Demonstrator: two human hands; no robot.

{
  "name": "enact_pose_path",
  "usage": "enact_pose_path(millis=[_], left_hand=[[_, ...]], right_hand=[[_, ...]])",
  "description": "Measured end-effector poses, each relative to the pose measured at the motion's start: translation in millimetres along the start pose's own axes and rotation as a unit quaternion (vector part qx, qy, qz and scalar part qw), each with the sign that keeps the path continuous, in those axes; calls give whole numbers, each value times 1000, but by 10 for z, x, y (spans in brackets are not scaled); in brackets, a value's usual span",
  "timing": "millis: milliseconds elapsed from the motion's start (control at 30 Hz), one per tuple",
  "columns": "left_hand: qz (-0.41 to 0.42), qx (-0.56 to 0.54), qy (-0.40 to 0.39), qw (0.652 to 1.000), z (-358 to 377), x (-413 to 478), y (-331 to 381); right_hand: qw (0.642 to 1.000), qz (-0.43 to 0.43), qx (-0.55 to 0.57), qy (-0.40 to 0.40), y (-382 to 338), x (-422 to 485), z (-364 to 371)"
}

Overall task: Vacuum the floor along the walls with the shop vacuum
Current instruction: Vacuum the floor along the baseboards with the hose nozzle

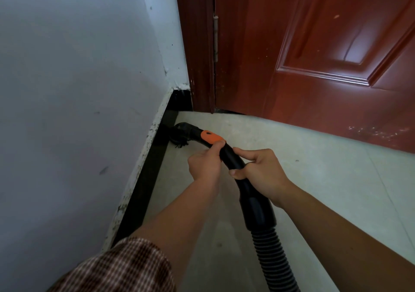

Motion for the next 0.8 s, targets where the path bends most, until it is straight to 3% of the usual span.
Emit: enact_pose_path(millis=[367, 800], left_hand=[[-21, -16, 26, 999, -169, -444, -121], [-30, -44, -12, 998, -357, -1066, -137]], right_hand=[[999, 14, -41, -30, 17, -425, 110], [990, 8, -116, -85, -5, -852, 159]])
Point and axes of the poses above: each hand's wrist, its own x-axis towards the middle knuckle, its own z-axis out of the palm, y = z × x, the point moved 2 cm from there along x, towards the middle knuckle, and after that the axes turned 12 degrees about -y, right-handed, at the moved point
